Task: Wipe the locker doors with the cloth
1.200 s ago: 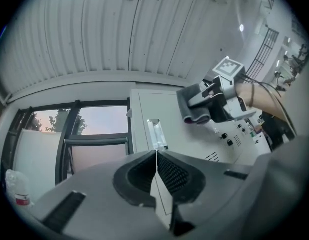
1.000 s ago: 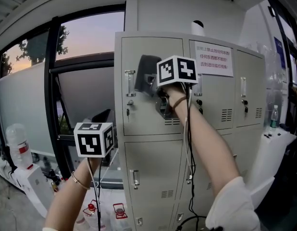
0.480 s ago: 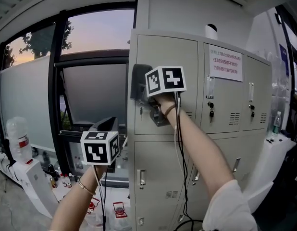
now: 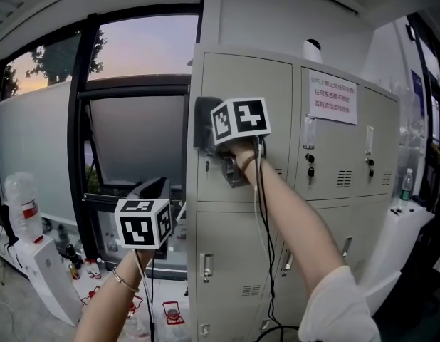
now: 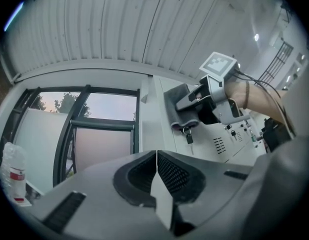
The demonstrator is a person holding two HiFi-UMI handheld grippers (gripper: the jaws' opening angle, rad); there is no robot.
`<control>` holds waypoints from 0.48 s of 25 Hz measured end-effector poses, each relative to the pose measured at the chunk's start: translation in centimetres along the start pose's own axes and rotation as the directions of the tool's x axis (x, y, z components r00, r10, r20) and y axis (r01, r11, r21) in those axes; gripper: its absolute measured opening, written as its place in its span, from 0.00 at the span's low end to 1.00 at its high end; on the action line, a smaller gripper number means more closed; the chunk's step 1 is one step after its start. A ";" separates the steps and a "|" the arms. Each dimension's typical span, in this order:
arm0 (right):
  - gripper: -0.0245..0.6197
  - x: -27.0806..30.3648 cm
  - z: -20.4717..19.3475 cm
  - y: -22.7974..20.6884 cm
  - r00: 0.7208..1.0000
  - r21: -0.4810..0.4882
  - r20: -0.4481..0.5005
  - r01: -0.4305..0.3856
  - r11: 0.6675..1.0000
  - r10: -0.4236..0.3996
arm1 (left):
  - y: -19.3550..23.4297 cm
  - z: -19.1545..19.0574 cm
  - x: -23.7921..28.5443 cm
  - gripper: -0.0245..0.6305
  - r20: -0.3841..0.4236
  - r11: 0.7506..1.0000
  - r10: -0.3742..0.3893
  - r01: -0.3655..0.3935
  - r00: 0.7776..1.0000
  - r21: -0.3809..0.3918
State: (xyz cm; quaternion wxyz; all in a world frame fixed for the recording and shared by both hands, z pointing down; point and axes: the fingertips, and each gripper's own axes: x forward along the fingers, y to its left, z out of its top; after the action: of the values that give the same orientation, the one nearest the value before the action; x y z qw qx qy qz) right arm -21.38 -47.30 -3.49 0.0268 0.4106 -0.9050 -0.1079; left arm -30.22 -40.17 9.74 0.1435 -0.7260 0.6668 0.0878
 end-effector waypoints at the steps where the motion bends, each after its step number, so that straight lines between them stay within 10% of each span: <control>1: 0.15 -0.1 -0.1 -0.3 1.000 0.003 0.000 0.003 1.000 -0.003 | -0.2 0.1 0.0 0.05 0.002 1.000 -0.002 0.002 1.000 -0.004; 12: 0.15 -2.2 -1.6 -4.2 0.999 0.036 -0.012 0.048 0.998 -0.048 | -3.6 -0.5 1.0 0.05 -0.009 0.999 -0.051 0.051 0.999 -0.016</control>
State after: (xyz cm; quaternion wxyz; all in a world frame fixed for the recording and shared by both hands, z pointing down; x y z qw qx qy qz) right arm -16.61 -48.57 -2.71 0.0219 0.4333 -0.8965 -0.0895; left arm -26.61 -41.01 10.21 0.1368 -0.7442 0.6482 0.0857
